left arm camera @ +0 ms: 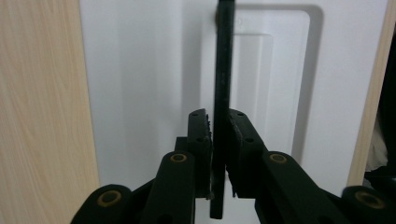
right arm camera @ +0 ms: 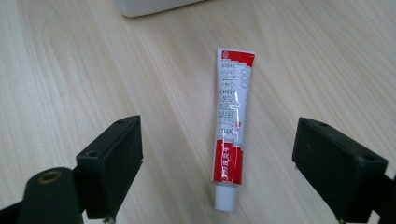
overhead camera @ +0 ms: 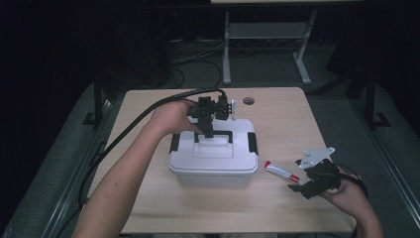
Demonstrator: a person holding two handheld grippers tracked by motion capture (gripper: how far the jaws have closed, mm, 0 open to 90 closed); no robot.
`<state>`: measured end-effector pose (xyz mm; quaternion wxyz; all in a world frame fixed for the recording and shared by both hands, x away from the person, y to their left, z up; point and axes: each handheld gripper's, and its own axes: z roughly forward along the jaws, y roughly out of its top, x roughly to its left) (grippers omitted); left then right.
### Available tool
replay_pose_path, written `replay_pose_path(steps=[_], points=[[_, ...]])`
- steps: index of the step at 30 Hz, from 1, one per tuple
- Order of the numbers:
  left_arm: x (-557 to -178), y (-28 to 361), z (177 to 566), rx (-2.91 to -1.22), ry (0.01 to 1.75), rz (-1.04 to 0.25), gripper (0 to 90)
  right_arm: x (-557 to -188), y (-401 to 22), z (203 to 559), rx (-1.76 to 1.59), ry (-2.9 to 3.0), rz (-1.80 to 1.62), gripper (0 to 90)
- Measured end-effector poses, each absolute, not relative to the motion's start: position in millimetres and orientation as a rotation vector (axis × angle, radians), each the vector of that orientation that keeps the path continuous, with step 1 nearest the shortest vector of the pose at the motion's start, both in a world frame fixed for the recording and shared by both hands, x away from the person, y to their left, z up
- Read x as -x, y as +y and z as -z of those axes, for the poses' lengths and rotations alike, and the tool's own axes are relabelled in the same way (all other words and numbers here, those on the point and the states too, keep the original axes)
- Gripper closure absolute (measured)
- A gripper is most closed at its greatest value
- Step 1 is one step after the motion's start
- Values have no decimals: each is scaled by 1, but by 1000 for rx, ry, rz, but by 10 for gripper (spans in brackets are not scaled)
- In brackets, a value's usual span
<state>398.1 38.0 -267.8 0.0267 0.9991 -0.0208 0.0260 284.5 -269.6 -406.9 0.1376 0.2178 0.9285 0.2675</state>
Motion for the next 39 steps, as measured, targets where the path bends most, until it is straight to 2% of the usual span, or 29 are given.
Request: replay_pose_path(steps=[39], points=[[-398,32,263,-3098,-91,-16,845,-284,-269,407,-627,2688,-770,158]])
